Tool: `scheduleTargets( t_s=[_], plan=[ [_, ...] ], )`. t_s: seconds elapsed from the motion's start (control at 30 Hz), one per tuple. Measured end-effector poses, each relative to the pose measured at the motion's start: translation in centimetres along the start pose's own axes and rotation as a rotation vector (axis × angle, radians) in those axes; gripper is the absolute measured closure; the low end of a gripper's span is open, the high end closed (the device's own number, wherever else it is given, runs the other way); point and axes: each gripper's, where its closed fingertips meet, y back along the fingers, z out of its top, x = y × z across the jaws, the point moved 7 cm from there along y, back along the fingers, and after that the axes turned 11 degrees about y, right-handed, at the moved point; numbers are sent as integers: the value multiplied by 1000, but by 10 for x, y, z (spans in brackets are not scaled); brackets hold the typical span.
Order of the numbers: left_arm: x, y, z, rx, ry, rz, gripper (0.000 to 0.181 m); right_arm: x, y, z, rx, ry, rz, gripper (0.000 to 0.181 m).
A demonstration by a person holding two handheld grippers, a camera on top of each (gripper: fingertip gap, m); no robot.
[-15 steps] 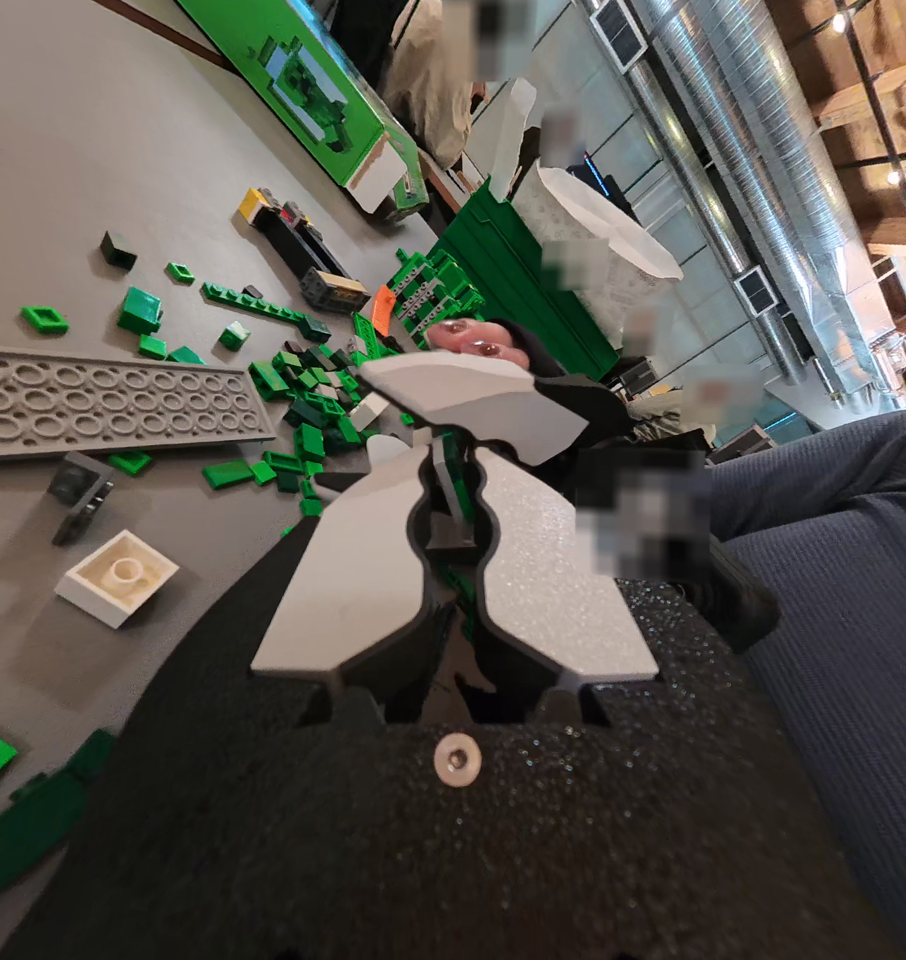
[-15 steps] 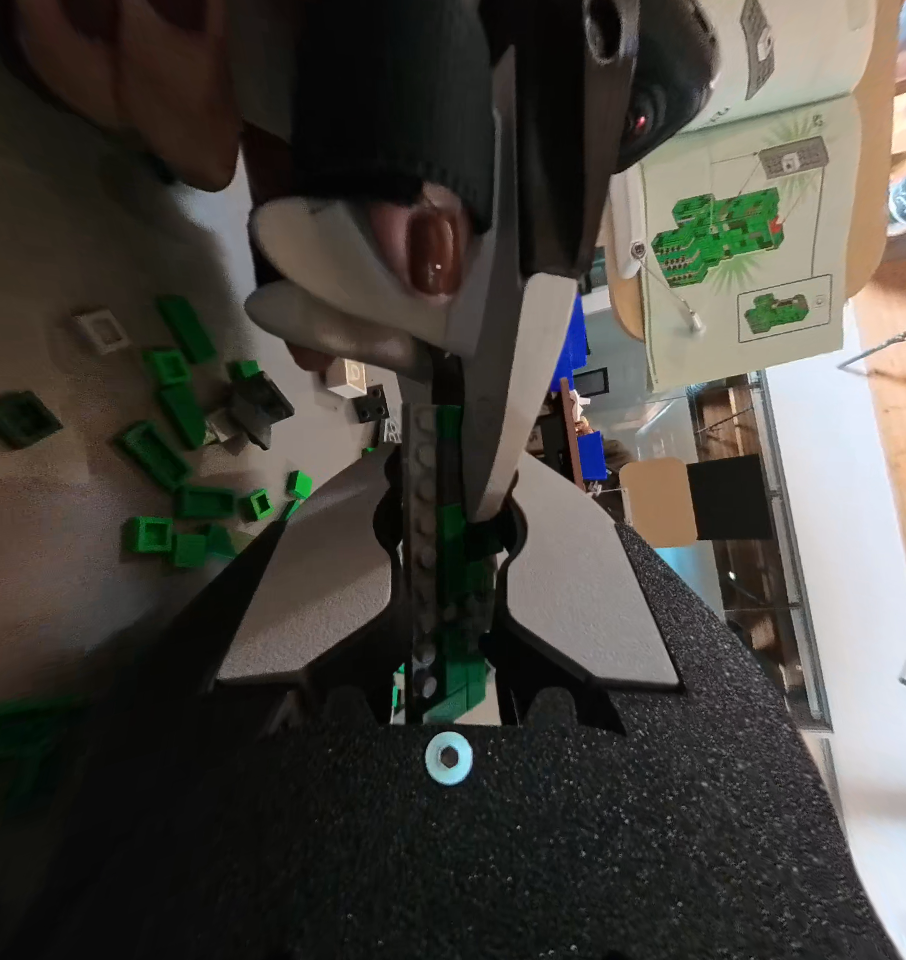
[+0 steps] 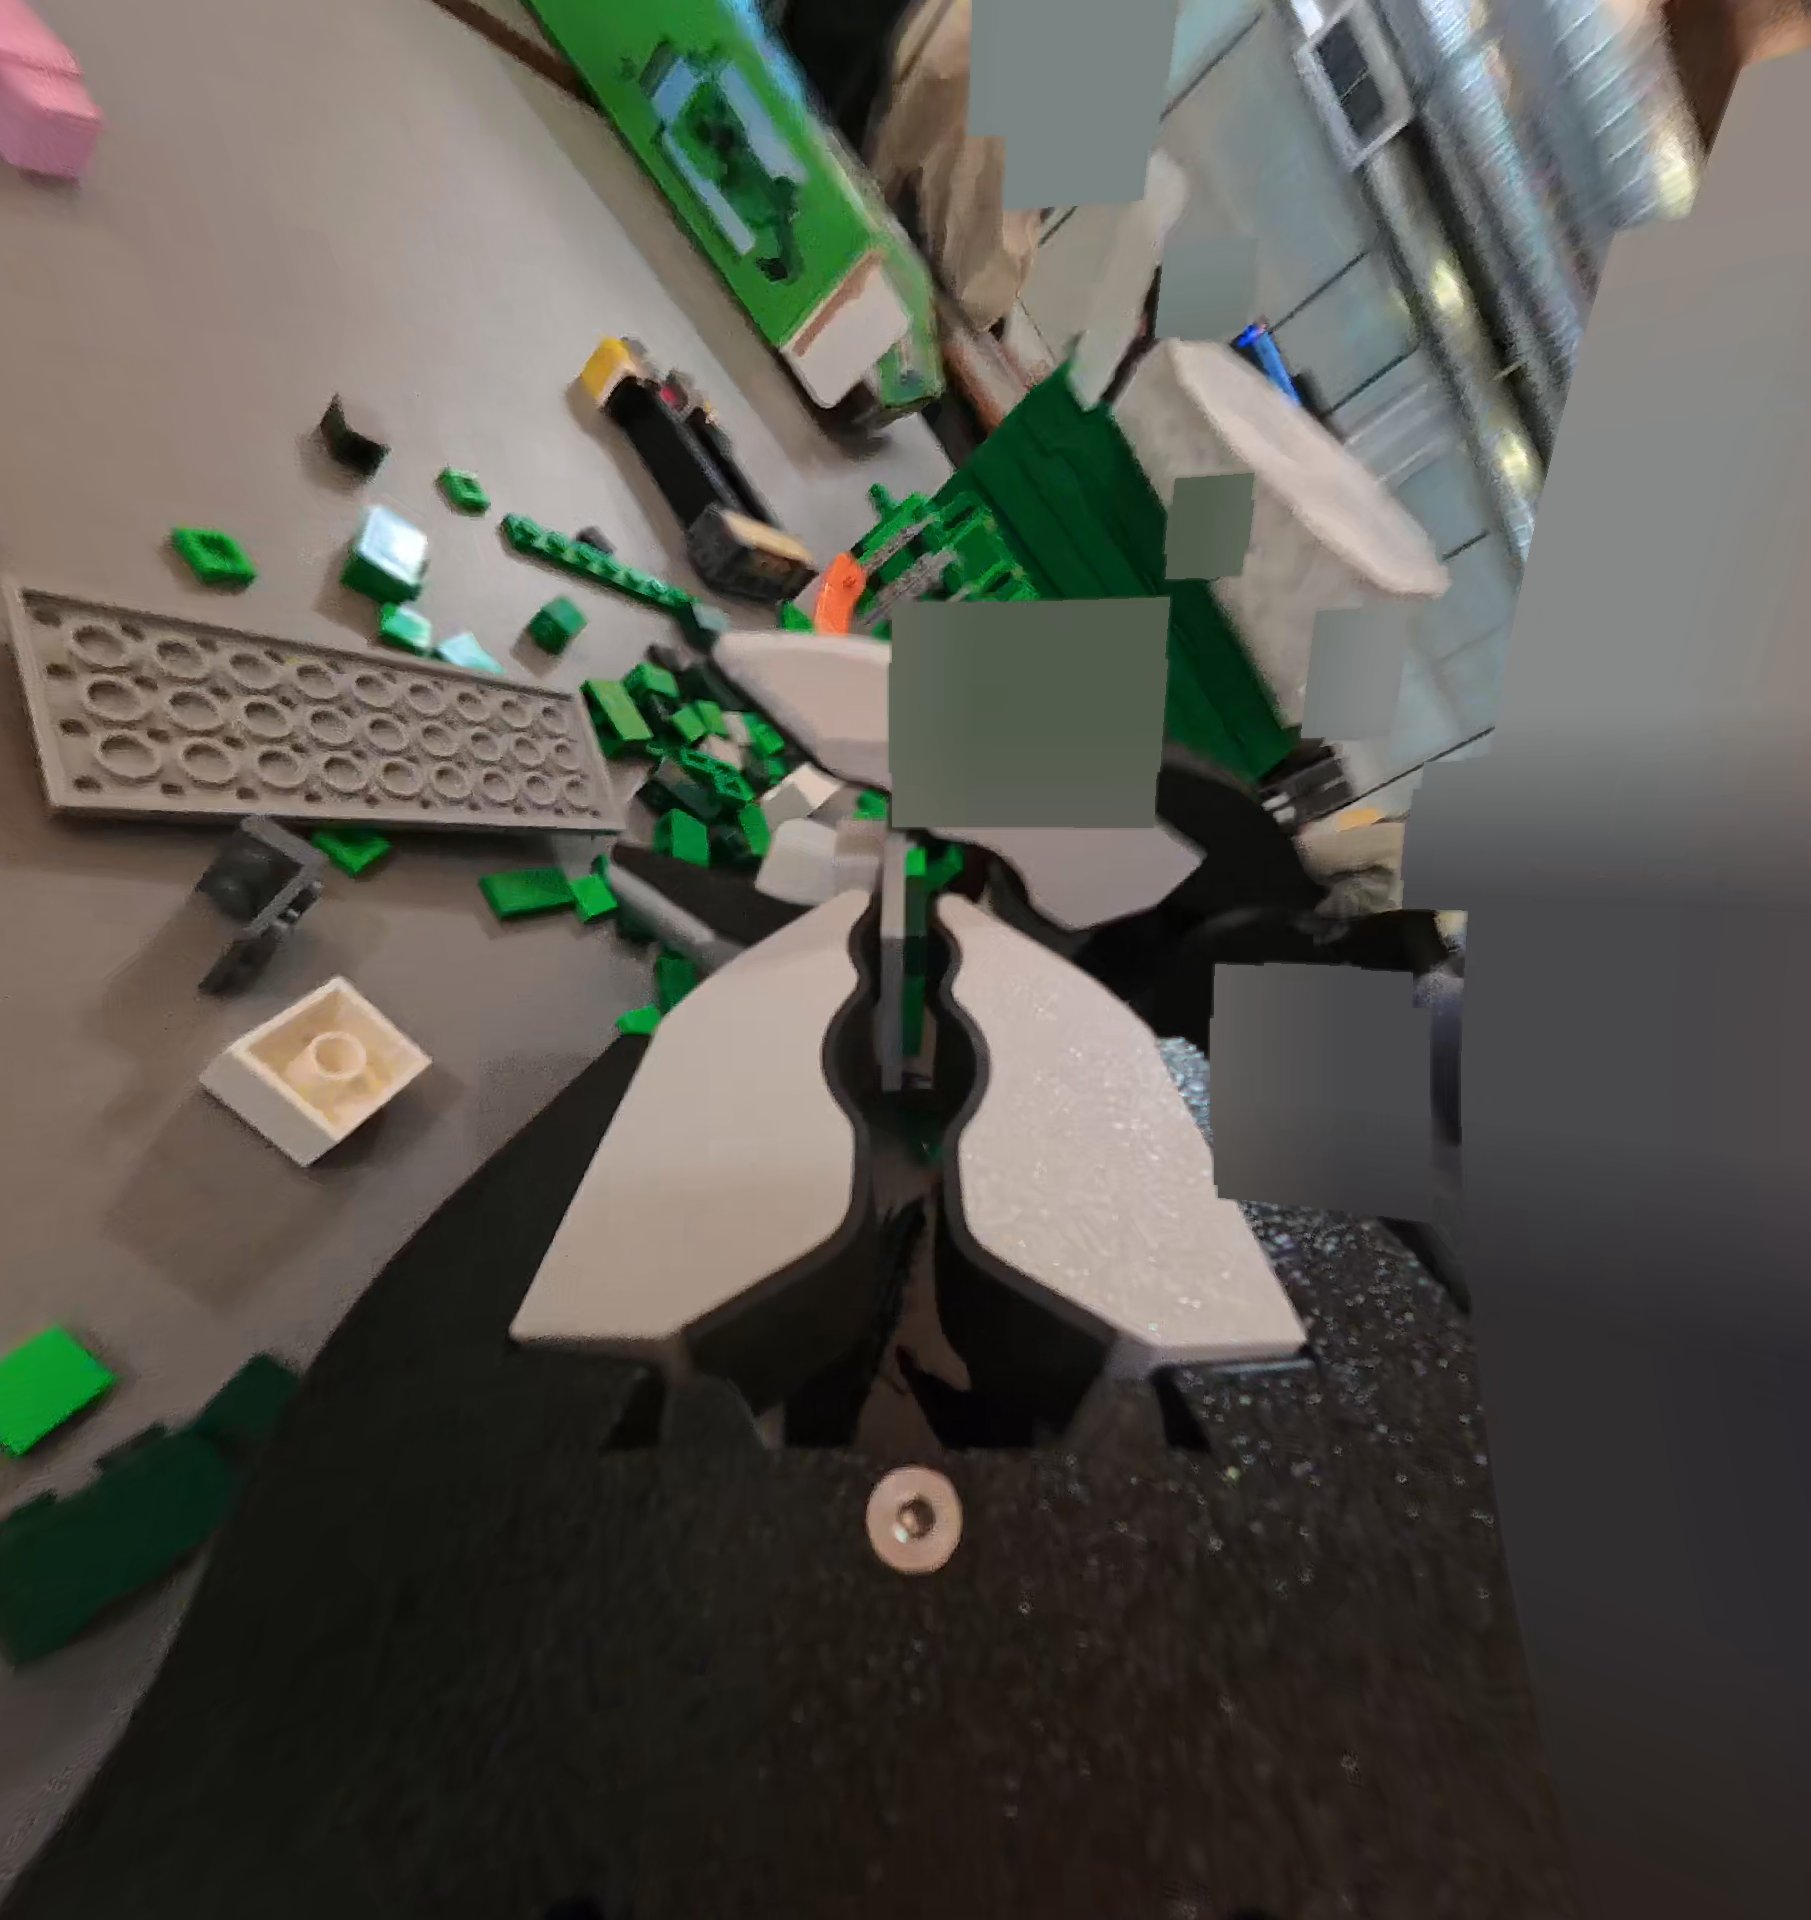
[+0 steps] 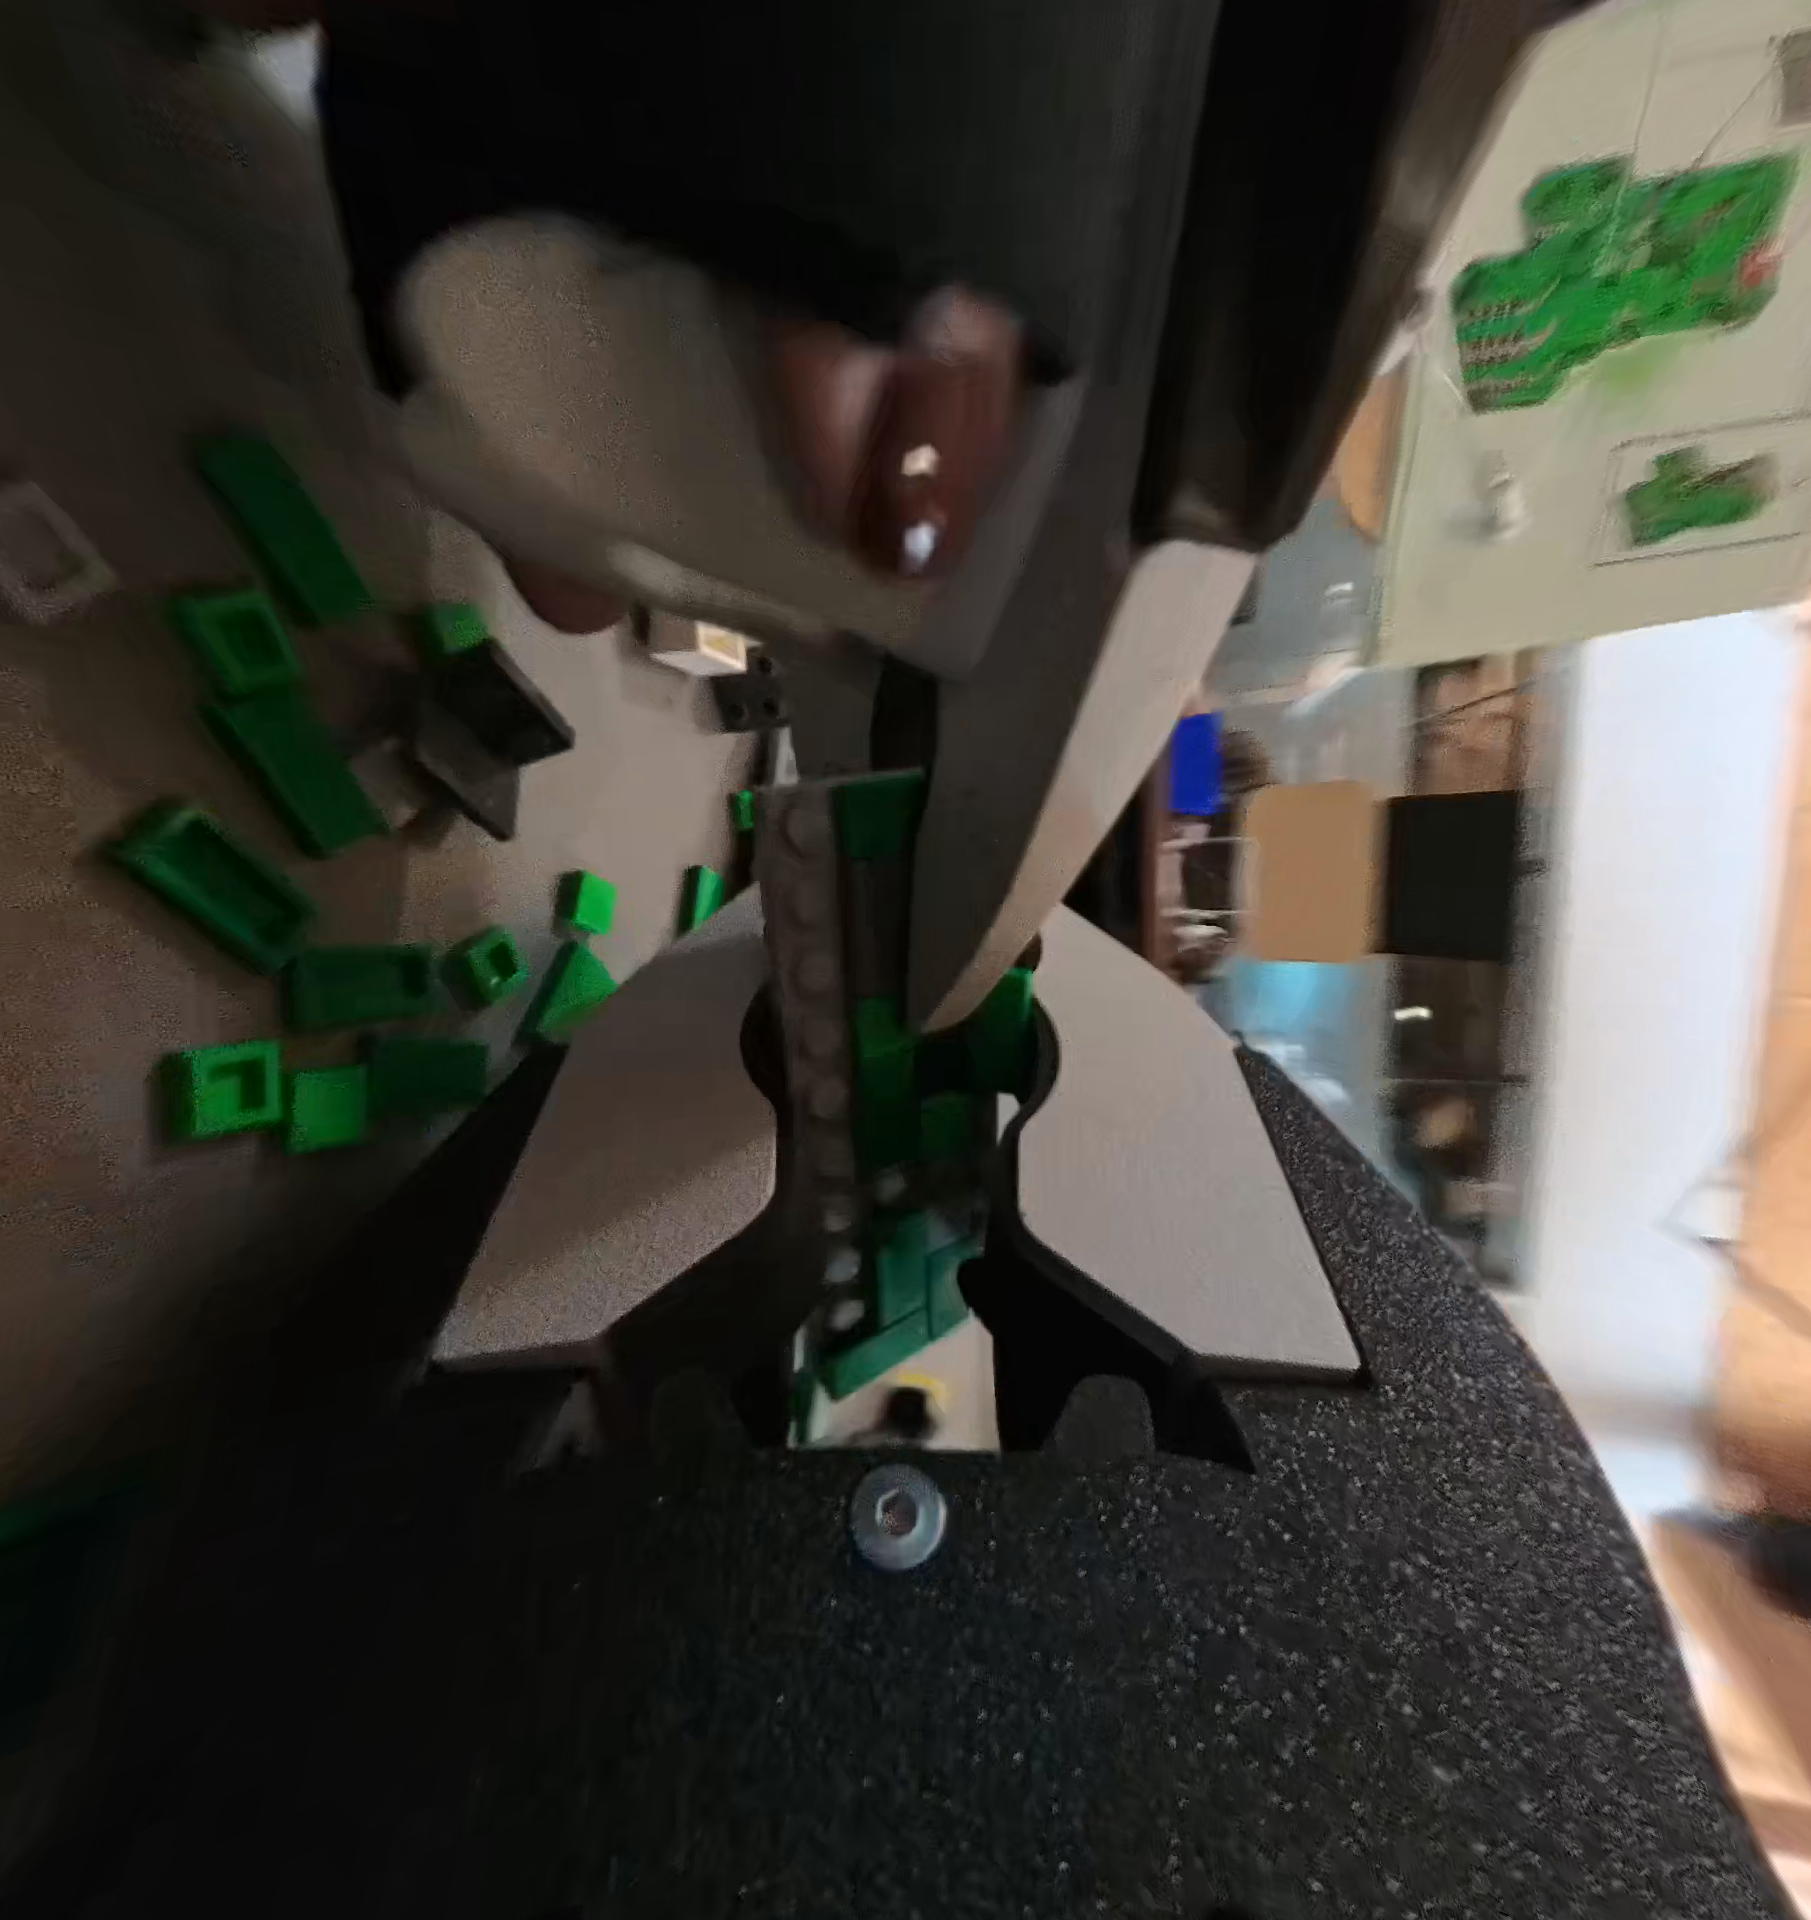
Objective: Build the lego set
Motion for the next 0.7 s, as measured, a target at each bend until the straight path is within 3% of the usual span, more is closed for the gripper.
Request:
scheduleTargets(
  t_s=[0.07,0.23,0.4,0.6,0.7],
  plan=[
    [3,3,3,-8,111,-75,176,-1,0,3,36,93,-95,154],
    [5,3,3,-14,99,-39,175,3,-3,2,6,-1,-46,153],
    [3,1,0,-2,32,-13,176,1,-4,-9,13,-111,38,139],
    [-1,1,0,7,-10,-56,174,1,-2,-14,-9,-184,80,146],
    [0,3,2,2,11,-91,158,-1,-2,-21,13,-202,66,146]
  ],
)
